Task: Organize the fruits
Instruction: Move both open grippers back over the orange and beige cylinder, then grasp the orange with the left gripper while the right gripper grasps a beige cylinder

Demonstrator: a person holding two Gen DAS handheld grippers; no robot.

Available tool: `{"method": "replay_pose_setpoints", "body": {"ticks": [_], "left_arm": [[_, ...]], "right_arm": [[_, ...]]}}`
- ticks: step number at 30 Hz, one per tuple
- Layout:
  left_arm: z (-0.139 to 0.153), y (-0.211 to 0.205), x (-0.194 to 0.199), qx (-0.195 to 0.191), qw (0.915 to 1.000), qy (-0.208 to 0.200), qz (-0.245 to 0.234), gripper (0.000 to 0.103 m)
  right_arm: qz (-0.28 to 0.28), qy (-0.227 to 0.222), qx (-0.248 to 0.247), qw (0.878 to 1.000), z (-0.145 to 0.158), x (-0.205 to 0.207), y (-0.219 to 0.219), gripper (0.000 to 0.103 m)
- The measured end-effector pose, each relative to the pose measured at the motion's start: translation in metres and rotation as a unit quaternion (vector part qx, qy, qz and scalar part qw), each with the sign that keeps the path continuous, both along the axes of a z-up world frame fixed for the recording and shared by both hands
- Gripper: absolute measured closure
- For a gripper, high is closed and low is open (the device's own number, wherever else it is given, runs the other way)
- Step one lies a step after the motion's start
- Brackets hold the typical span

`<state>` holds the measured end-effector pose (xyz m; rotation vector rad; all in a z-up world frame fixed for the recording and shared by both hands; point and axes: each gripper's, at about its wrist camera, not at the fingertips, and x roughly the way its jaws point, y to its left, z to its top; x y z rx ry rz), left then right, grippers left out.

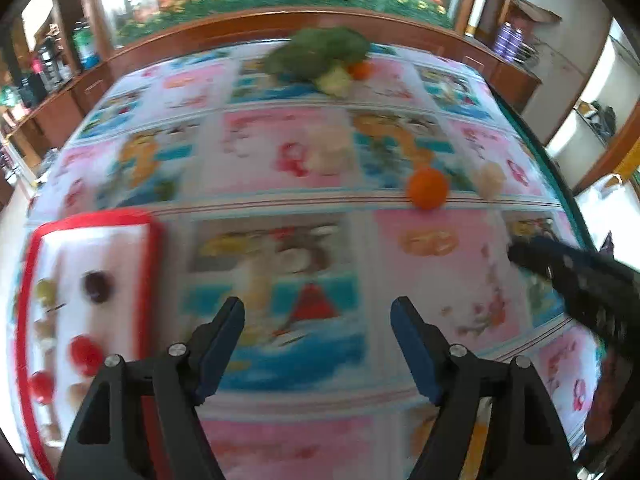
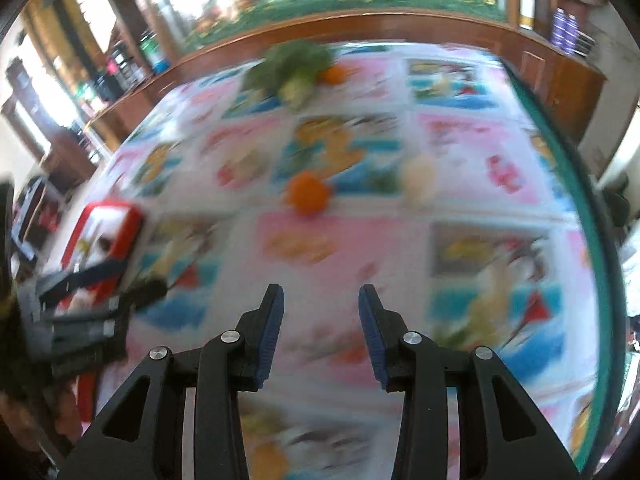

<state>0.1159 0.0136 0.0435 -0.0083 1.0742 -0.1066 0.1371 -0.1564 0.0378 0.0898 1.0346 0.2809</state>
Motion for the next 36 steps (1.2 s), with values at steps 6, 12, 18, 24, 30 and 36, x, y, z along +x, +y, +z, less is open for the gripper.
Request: {"method": "replay_pose_setpoints", "body": {"ticks": [6,12,18,24,30,36], "left_arm": [[-0.005,-0.041,0.026,0.003,0.9998,0.003,-0.021,0.017],[-0.011,-0.06,0.052,-0.003,0.9998,0.015,-0.012,0.017],[-0.021,-0.079,0.069,0.027,0.9994,0.017,-0.015,0.018],[-0.024,-0.083,0.079,0.017,0.9997,0.01,-0.011,0.02],[-0.027,-0.089,0.091,0.017,0.9997,0.004,-0.016,0.03],[-0.023,-0.088,0.088,0.006,0.9998,-0.013,-0.015,0.065]], "right_arm": [[-0.025,-0.018,-0.015,0.999,-0.006,0.045,-0.036,0.047],[-0.016,-0.013,-0.047,0.999,-0.024,0.07,-0.032,0.047],[-0.017,-0.015,-0.046,0.999,-0.036,0.083,-0.04,0.075],[-0.008,-0.025,-0.048,0.998,-0.03,0.078,-0.054,0.075],[-0.017,-0.032,-0.033,0.999,-0.021,0.059,-0.084,0.075],[-0.036,-0.031,-0.03,0.998,-0.018,0.041,-0.1,0.075]]}}
